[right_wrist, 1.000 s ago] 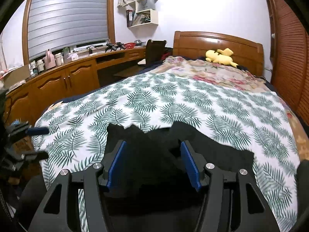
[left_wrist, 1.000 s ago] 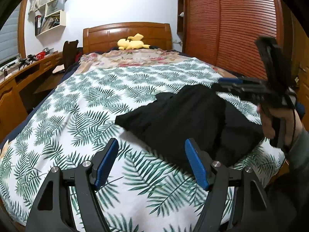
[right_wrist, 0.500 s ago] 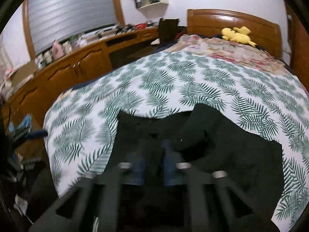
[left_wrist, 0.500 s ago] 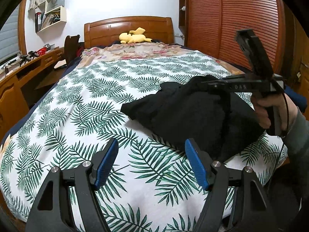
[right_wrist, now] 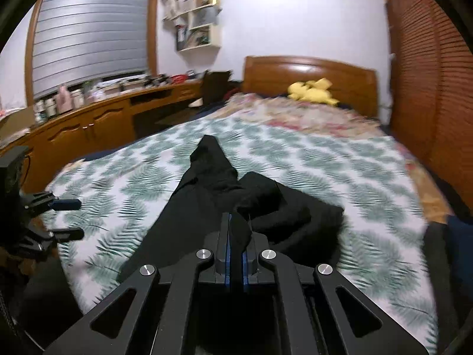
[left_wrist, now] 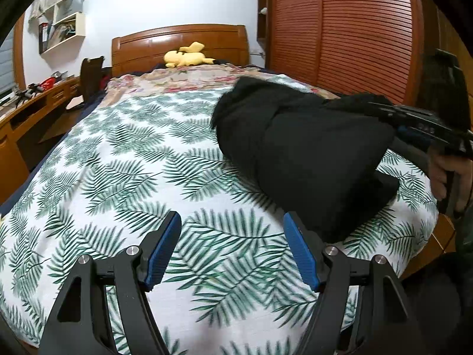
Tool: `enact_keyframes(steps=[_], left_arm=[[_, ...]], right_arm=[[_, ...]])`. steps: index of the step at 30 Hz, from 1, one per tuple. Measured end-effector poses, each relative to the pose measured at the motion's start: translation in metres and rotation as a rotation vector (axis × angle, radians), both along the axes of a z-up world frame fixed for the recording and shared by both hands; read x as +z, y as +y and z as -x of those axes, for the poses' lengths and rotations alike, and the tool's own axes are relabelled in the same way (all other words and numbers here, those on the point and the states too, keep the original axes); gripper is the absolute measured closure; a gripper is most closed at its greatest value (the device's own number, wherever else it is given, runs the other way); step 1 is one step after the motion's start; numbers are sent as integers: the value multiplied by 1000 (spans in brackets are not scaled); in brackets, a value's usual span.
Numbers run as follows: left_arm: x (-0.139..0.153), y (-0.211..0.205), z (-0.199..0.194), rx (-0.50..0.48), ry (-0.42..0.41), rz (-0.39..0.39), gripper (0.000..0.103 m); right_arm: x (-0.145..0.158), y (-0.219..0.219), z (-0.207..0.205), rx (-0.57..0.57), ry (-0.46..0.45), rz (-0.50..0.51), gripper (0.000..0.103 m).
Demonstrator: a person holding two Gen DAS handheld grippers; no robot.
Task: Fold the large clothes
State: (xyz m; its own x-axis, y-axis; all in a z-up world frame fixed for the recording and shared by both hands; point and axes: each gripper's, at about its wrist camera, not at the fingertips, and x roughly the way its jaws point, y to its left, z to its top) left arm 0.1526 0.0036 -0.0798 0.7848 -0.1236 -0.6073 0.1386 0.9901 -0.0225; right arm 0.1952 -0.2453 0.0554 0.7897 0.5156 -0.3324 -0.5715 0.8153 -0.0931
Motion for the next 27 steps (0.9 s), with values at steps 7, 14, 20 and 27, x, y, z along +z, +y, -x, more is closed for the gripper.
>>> enact_keyframes(steps=[7,14,20,27], left_arm=[[-1,-28,-7,-51,2,-4,31],[-3,-48,-12,-76,7,-7,31],[-5,-54,-12,-89,8,-17,31],[-9,-55,-16,-93,15,4,31]], right_arm=[[-38,-55,-12,-156,140,92,99],[-52,-52,-22,-131,209,128,98],[-45,-62,-3,-144,133,68,58],[-53,-86,3,-195,125,28,54]])
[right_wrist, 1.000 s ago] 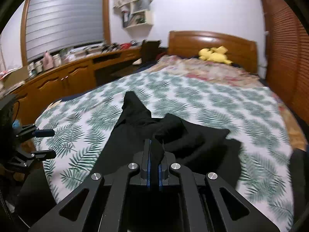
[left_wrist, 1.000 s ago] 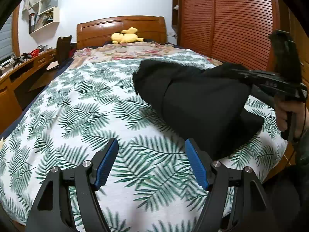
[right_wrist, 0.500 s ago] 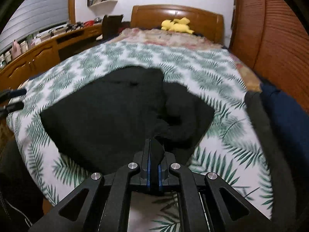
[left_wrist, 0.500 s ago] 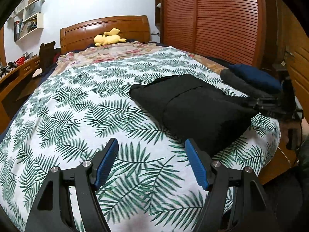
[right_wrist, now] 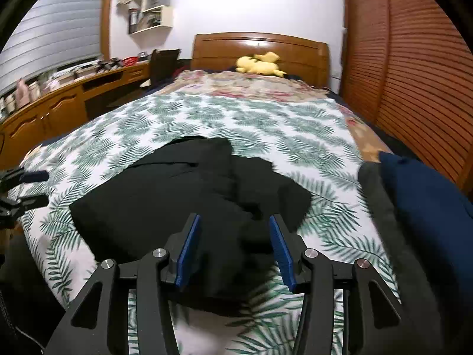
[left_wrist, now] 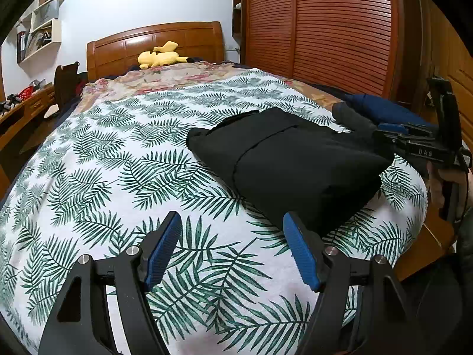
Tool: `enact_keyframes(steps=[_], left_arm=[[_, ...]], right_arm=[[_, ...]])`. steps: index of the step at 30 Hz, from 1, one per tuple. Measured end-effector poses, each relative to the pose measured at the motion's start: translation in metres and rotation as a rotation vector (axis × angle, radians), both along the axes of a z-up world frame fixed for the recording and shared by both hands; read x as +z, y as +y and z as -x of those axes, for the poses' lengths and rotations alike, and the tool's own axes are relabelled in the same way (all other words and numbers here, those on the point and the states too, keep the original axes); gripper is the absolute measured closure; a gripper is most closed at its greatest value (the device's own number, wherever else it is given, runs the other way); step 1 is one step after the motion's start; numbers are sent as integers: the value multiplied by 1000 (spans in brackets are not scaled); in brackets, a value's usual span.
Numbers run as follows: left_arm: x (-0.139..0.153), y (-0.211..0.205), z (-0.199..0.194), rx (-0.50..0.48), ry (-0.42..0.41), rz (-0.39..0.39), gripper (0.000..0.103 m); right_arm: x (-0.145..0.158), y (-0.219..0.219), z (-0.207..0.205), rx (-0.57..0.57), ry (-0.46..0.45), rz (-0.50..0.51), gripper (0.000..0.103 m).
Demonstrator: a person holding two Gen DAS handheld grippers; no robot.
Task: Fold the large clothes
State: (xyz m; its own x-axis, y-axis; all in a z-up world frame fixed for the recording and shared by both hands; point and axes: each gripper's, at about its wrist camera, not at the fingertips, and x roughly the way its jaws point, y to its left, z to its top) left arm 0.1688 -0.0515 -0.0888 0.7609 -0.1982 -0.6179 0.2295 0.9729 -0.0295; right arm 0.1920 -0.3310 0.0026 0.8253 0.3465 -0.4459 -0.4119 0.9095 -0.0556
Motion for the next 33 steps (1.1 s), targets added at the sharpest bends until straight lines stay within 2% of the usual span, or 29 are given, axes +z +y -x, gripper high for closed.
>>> enact_keyframes(steps=[6,11,14,19,24,33], left_arm=[[2,-7,-14,-27,-19,12,31],[4,-7,-42,-42,-27,47,31],[4,-8,-62,-46,-33,56,31],[0,-14,-91,-61,-29,41,31],[-4,-18,-117,-69,-33,20,31],[-17,-15,-175,-48,9,-10,31]], right_arm=[[-8,-20,6,-40,24,-72,54],[-7,-15,19,-37,43,-128,53],[-9,-8,25,-44,44,-158,44],[-27,5,14,-77,95,-102,43],[-43,-1,-3,-80,184,-128,32],[-49,10,-23,-56,263,-151,31]])
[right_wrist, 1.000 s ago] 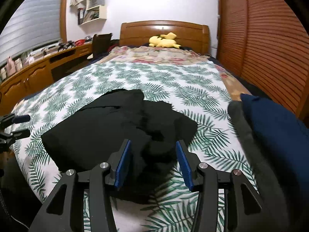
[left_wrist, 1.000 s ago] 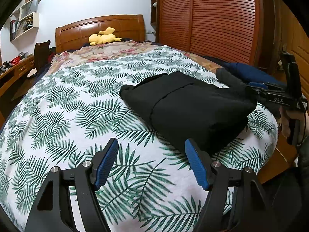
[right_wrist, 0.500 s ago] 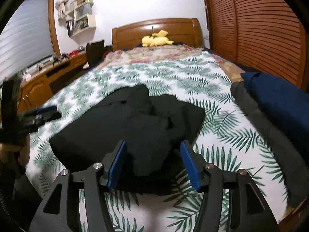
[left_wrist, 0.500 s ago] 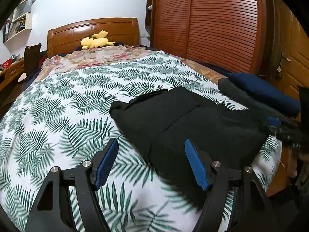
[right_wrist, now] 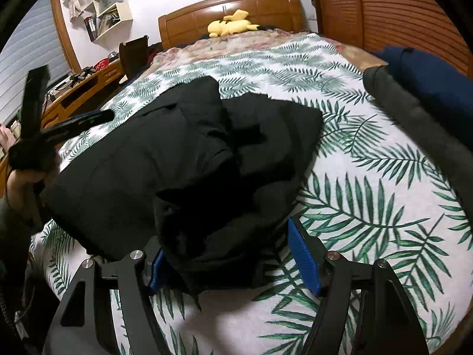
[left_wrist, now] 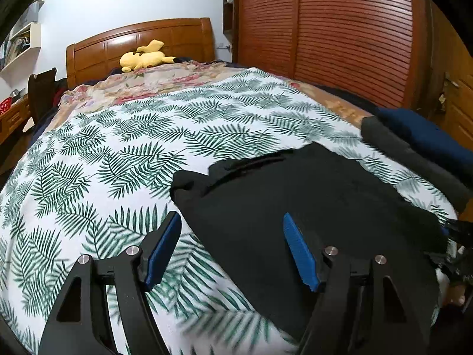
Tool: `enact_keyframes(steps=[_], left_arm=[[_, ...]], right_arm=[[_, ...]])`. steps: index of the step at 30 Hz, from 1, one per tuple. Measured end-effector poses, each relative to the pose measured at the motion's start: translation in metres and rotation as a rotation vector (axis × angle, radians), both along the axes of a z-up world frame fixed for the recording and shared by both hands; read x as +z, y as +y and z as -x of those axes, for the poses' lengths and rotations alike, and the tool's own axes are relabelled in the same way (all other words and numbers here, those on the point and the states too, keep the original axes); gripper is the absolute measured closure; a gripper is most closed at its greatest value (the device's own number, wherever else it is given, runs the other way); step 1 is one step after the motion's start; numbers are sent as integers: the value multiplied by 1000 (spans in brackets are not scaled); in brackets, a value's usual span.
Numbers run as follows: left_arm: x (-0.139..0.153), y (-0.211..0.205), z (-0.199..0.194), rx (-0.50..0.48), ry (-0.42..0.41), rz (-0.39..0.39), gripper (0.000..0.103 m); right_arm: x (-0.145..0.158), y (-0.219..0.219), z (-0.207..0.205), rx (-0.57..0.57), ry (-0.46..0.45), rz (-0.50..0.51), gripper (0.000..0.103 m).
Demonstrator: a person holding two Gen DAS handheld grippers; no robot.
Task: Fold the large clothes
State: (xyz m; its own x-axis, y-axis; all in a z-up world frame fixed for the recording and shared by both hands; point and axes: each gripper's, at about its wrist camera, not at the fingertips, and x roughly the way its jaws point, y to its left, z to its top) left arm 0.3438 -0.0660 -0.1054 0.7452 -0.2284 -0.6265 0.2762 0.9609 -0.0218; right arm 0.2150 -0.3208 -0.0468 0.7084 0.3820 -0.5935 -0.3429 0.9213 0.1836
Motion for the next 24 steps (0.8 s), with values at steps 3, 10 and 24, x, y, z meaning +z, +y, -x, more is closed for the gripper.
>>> enact_keyframes(steps=[3,10,24], left_arm=[[-8,4,-20,16,27,-6,31],[-30,12,-61,50,83,-31,31],[-58,11,-93,38,178,26,26]], right_arm=[[-2,4,-2,6,4,9,31],[-6,6,-7,17,14,1,31],[-15,13,-15,35,43,-9,31]])
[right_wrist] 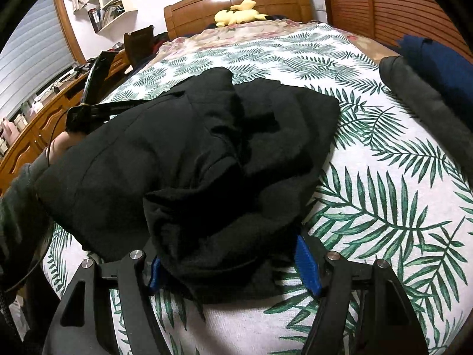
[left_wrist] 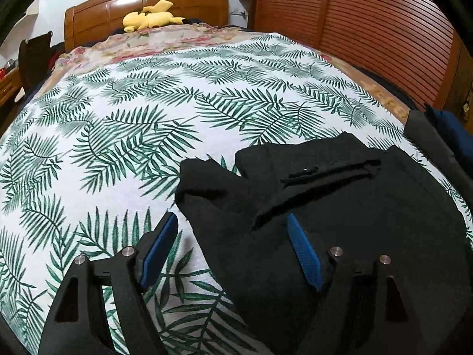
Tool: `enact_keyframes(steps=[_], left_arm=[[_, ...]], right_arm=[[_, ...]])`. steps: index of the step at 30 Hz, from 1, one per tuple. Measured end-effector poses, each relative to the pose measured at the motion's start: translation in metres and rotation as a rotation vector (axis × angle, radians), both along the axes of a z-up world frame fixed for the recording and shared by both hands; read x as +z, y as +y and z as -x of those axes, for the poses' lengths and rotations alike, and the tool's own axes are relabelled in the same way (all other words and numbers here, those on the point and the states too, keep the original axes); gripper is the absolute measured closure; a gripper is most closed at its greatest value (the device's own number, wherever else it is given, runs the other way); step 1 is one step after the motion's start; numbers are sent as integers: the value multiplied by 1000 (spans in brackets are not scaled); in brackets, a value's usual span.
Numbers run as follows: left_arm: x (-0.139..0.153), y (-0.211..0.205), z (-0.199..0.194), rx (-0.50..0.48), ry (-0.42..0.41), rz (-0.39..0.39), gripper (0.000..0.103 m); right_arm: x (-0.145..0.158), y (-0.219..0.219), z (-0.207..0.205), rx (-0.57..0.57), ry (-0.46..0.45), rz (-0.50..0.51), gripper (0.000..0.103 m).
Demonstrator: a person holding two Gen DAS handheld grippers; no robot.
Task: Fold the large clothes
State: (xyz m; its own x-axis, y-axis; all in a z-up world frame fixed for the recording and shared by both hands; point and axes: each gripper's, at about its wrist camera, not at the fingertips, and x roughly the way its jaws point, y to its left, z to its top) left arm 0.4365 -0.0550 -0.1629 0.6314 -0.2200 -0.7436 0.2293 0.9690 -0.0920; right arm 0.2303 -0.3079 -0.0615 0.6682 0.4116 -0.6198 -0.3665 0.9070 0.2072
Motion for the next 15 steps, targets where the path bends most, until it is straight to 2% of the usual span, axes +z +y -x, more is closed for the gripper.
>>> enact_keyframes(steps=[2,4,6,8,11,15], left_arm=[[-1,1,-2,0,20,24,26],[-3,3,-4,-7,49,68,33],[-2,3,-4,-10,63,86,42],[0,-1,-3,-22,73,91,51],[5,-8,0,-30,72,55,66],[15,-12,6,-22,51,12,85]], right_arm=[[-1,2,-1,2,8,-12,31],[-3,3,-2,10,17,-28,32],[-3,4,-4,41,31,-63,47],[-4,5,-4,59,35,-78,54],[-2,2,-6,92,27,-101,73],[1,-1,-6,108,-5,-61,86]])
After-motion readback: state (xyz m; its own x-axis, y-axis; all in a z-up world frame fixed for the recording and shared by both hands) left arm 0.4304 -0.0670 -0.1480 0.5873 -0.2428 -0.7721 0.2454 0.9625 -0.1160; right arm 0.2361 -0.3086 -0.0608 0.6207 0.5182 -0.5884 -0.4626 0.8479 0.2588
